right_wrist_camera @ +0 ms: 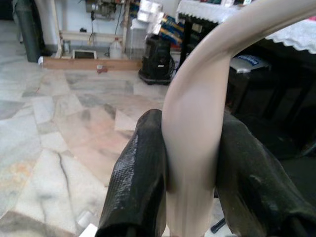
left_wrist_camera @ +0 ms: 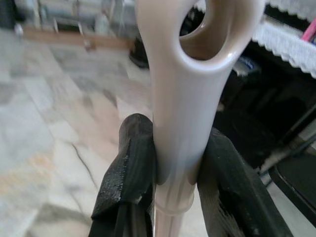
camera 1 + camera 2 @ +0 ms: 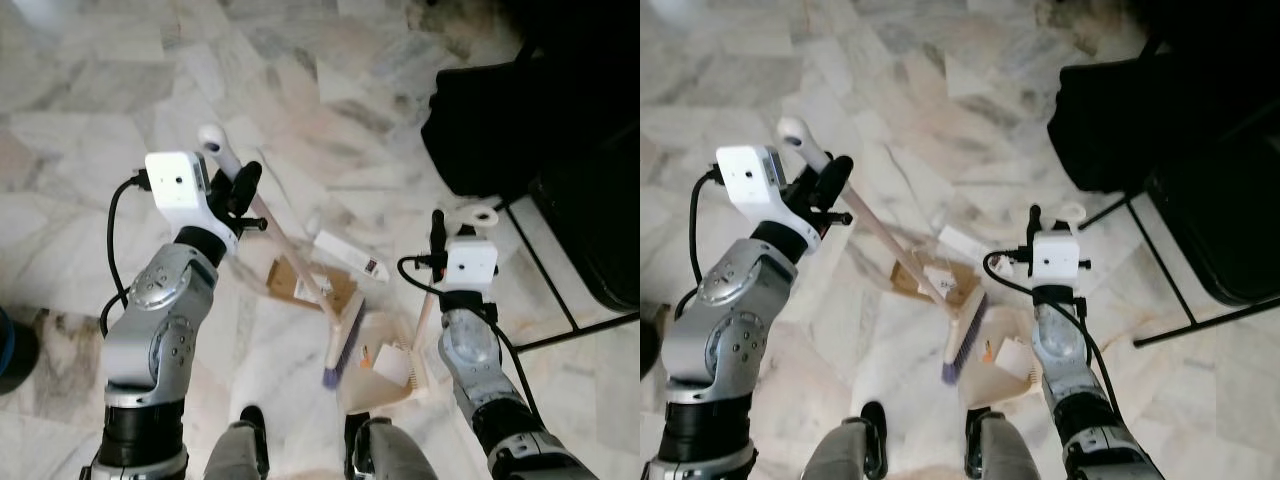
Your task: Sweep floor
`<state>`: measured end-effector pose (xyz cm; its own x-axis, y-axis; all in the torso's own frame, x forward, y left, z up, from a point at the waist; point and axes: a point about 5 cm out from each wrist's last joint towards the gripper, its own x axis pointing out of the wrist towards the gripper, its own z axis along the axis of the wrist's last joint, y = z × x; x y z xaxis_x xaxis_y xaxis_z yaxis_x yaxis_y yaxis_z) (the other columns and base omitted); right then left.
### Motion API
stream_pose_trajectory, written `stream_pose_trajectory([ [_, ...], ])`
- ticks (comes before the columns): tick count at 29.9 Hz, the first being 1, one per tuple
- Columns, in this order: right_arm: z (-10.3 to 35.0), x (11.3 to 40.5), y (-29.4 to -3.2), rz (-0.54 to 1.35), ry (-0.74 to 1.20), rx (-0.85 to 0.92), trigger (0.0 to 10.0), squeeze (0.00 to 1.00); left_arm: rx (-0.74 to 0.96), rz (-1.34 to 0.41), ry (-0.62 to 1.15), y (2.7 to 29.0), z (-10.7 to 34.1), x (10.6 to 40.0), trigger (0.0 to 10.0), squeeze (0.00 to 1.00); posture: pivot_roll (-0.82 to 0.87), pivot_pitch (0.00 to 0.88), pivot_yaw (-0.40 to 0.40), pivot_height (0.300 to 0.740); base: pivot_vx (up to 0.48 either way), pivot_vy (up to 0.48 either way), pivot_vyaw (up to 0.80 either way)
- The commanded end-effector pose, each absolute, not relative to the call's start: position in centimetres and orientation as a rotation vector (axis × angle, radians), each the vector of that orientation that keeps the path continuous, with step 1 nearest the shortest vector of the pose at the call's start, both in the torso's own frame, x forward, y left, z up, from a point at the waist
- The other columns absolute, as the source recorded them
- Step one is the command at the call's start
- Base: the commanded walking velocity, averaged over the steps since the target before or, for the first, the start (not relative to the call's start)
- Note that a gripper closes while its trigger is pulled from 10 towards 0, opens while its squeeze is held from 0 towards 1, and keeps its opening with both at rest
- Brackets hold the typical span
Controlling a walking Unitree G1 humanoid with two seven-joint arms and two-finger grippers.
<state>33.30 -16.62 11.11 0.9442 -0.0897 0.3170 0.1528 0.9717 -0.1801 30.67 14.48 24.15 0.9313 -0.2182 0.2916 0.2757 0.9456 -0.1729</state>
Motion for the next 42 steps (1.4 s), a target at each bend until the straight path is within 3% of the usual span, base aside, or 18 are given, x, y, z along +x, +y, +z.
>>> stream_pose_trajectory([
  [1,10.5,32.9,-17.5,-0.16,-0.292,-0.205,10.0,0.0,-0.199,-0.249,-0.342,14.9,25.1,30.7,10.0,0.0,0.17,0.06,-0.009,0.74,0.0,0.0,0.0],
  [7,11.0,32.8,-18.4,-0.205,-0.325,-0.177,10.0,0.0,-0.153,-0.204,-0.364,15.3,24.6,32.1,10.0,0.0,0.13,0.0,0.011,0.74,0.0,0.0,0.0],
  [15,13.0,33.6,-18.6,-0.256,-0.384,-0.092,10.0,0.0,-0.043,-0.124,-0.373,15.7,23.0,33.4,10.0,0.0,0.1,0.0,0.023,0.74,0.0,0.0,0.0],
  [19,14.3,34.2,-18.5,-0.304,-0.406,0.052,10.0,0.0,0.027,-0.119,-0.351,15.5,21.5,33.2,10.0,0.0,0.08,0.0,0.023,0.74,0.0,0.0,0.0],
  [27,15.0,34.4,-17.6,-0.304,-0.403,0.176,10.0,0.0,0.126,-0.073,-0.321,16.2,19.0,32.3,10.0,0.0,0.09,0.011,0.0,0.74,0.0,0.0,0.0],
  [42,15.8,34.5,-18.0,-0.242,-0.401,0.169,10.0,0.0,0.185,0.003,-0.34,17.1,18.0,31.6,10.0,0.0,0.09,0.001,-0.033,0.74,0.0,0.0,0.0],
])
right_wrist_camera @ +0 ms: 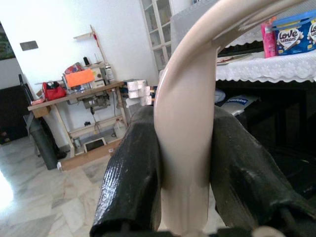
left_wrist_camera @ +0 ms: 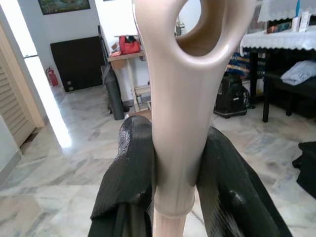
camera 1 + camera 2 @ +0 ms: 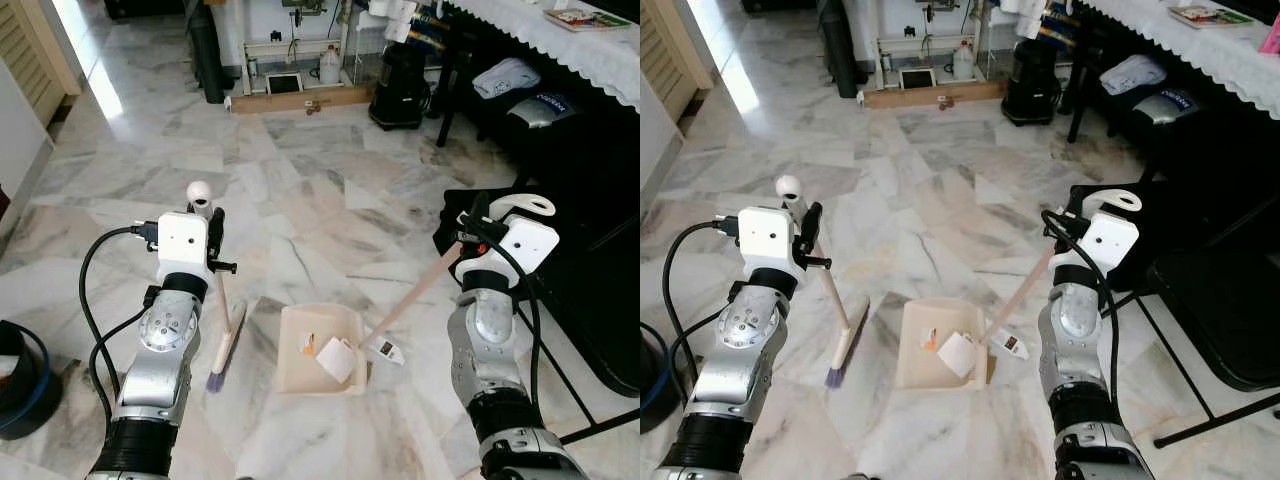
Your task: Sweep floor
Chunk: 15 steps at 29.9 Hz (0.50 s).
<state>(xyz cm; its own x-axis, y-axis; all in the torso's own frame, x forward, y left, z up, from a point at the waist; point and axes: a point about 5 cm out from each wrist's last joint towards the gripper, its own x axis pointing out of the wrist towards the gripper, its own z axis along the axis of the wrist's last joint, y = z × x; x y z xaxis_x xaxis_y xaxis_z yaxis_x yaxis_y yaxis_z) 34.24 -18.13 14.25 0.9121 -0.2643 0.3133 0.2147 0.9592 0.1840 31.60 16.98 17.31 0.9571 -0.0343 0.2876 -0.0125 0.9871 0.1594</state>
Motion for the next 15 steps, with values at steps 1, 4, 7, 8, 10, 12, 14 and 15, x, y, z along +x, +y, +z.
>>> stream_pose_trajectory([
  [1,15.83,34.58,-17.99,-0.24,-0.4,0.163,10.0,0.0,0.185,0.005,-0.343,17.11,18.12,31.68,10.0,0.0,0.09,0.0,-0.035,0.74,0.0,0.0,0.0],
  [4,16.07,34.66,-18.04,-0.232,-0.408,0.147,10.0,0.0,0.186,0.007,-0.349,17.01,18.21,31.71,10.0,0.0,0.08,0.0,-0.04,0.74,0.0,0.0,0.0],
  [7,16.25,34.59,-18.44,-0.223,-0.409,0.124,10.0,0.0,0.181,0.016,-0.352,16.78,17.97,31.64,10.0,0.0,0.09,0.0,-0.055,0.74,0.0,0.0,0.8],
  [8,16.34,34.59,-18.69,-0.226,-0.41,0.125,10.0,0.0,0.177,0.026,-0.353,16.84,17.86,31.55,10.0,0.0,0.09,0.0,-0.061,0.74,0.0,0.0,0.8],
  [10,16.36,34.59,-18.88,-0.227,-0.41,0.125,10.0,0.0,0.177,0.037,-0.352,17.0,17.75,31.44,10.0,0.0,0.09,0.0,-0.066,0.74,0.0,0.0,0.8],
  [12,16.36,34.61,-18.89,-0.226,-0.408,0.126,10.0,0.0,0.181,0.049,-0.353,17.25,17.76,31.32,10.0,0.0,0.1,0.0,-0.075,0.74,0.0,0.0,0.8],
  [14,16.34,34.6,-18.89,-0.224,-0.406,0.127,10.0,0.0,0.183,0.057,-0.354,17.39,17.77,31.21,10.0,0.0,0.1,0.0,-0.078,0.74,0.0,0.0,0.8],
  [15,16.33,34.59,-18.87,-0.223,-0.406,0.128,10.0,0.0,0.185,0.06,-0.354,17.42,17.77,31.13,10.0,0.0,0.11,0.0,-0.082,0.74,0.0,0.0,0.8],
])
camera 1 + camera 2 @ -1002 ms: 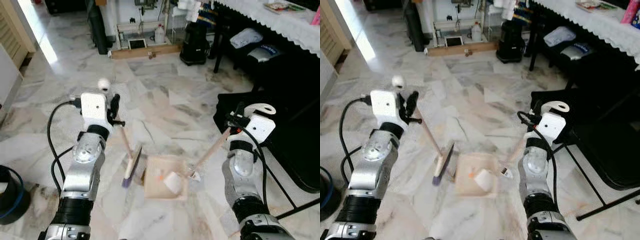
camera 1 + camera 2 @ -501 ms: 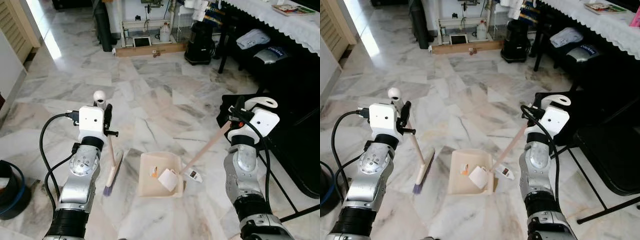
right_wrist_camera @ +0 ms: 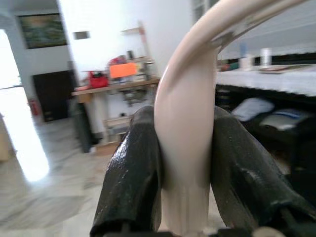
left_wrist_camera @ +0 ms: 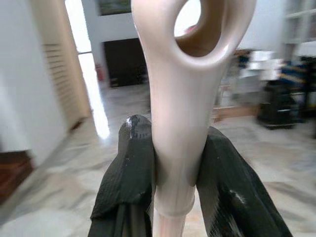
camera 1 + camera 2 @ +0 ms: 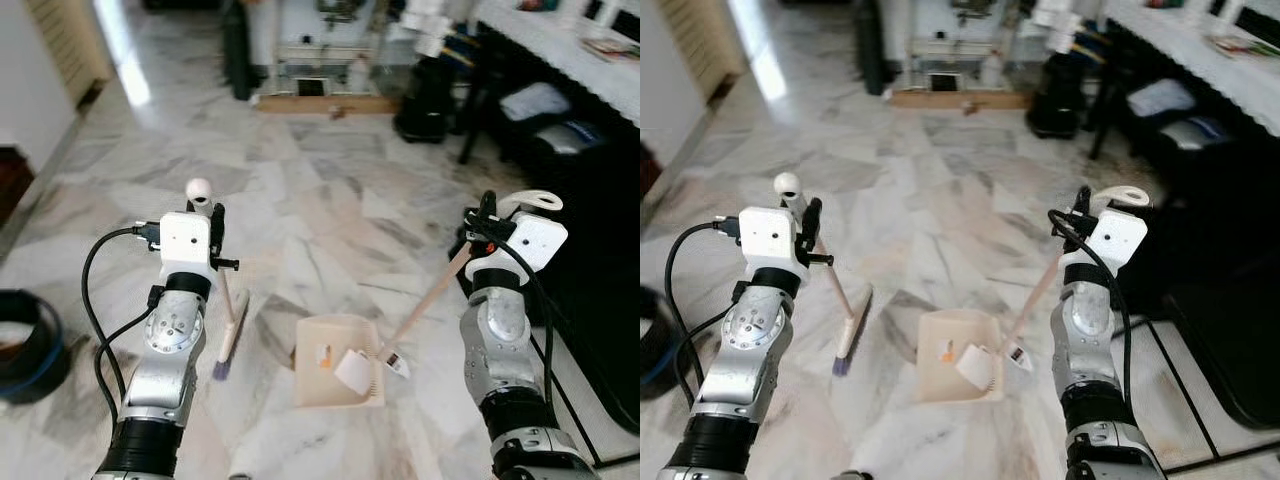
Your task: Sweep floor
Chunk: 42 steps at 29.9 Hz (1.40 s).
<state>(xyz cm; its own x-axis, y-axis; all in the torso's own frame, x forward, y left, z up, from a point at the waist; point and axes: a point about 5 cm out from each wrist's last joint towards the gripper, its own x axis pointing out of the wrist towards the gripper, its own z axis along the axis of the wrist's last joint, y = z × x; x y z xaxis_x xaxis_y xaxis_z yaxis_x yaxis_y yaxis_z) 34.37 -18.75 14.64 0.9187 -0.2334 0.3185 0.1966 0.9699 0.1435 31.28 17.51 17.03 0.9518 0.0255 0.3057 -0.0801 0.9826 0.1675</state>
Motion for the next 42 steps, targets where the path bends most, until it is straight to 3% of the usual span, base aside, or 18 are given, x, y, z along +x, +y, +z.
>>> stream_pose_trajectory([
  [1,16.3,34.6,-18.8,-0.22,-0.405,0.129,10.0,0.0,0.187,0.063,-0.354,17.5,17.8,31.0,10.0,0.0,0.11,0.0,-0.083,0.74,0.0,0.0,0.8],
  [31,16.2,34.6,-17.8,-0.158,-0.373,0.16,10.0,0.0,0.206,0.118,-0.292,18.5,16.7,29.9,10.0,0.0,0.13,0.06,-0.095,0.74,0.0,0.0,0.8],
  [42,16.5,35.0,-18.2,-0.17,-0.366,0.186,10.0,0.0,0.182,0.067,-0.281,17.3,17.0,31.2,10.0,0.0,0.11,0.044,-0.056,0.74,0.0,0.214,0.0],
])
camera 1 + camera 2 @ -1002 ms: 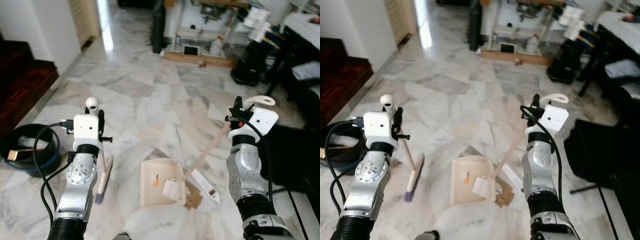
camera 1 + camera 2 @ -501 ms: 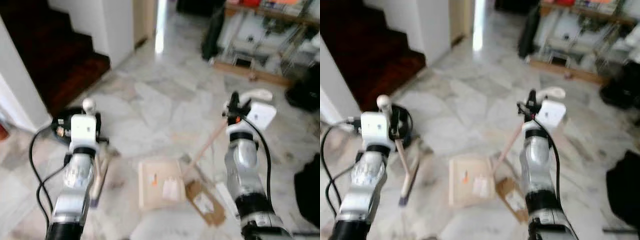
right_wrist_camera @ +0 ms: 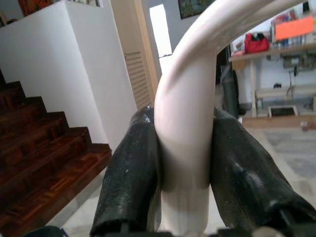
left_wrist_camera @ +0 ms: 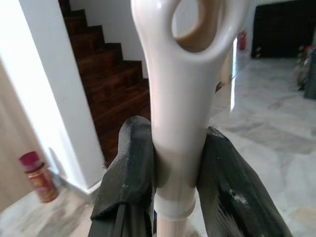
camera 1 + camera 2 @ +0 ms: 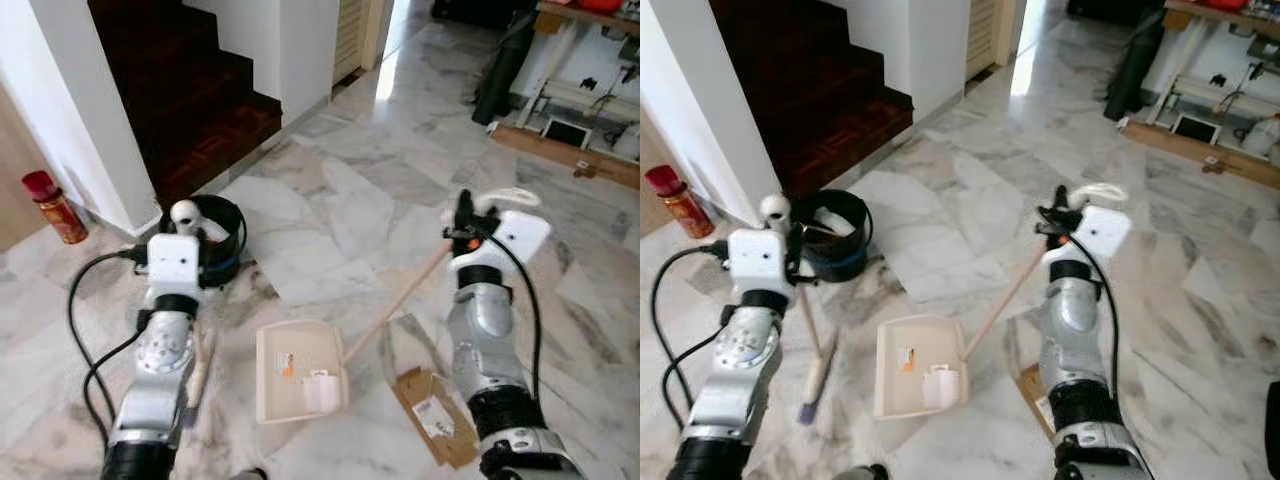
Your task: Sweep floor
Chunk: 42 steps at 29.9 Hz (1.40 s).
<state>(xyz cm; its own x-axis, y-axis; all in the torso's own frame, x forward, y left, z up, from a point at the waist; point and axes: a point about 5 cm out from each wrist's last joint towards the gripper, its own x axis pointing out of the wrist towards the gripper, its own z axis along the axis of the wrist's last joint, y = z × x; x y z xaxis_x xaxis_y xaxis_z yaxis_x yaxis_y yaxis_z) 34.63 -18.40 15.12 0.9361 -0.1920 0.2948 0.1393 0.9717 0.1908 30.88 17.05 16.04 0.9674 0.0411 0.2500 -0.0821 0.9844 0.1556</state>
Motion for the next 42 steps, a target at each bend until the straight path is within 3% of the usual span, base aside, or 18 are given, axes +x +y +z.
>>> stream_pose_trajectory([
  [1,16.5,35.0,-18.2,-0.174,-0.367,0.19,10.0,0.0,0.182,0.067,-0.283,17.4,17.1,31.2,10.0,0.0,0.11,0.045,-0.055,0.74,0.0,0.476,0.0],
  [12,16.6,35.5,-18.0,-0.162,-0.348,0.227,10.0,0.0,0.186,0.075,-0.294,17.8,17.4,31.5,10.0,0.0,0.12,0.05,-0.058,0.74,0.0,0.476,-0.37],
  [42,16.3,35.5,-16.8,-0.174,-0.357,0.288,10.0,0.0,0.221,0.058,-0.308,18.4,18.2,31.7,10.0,0.0,0.14,0.032,-0.02,0.74,0.0,0.476,0.0],
])
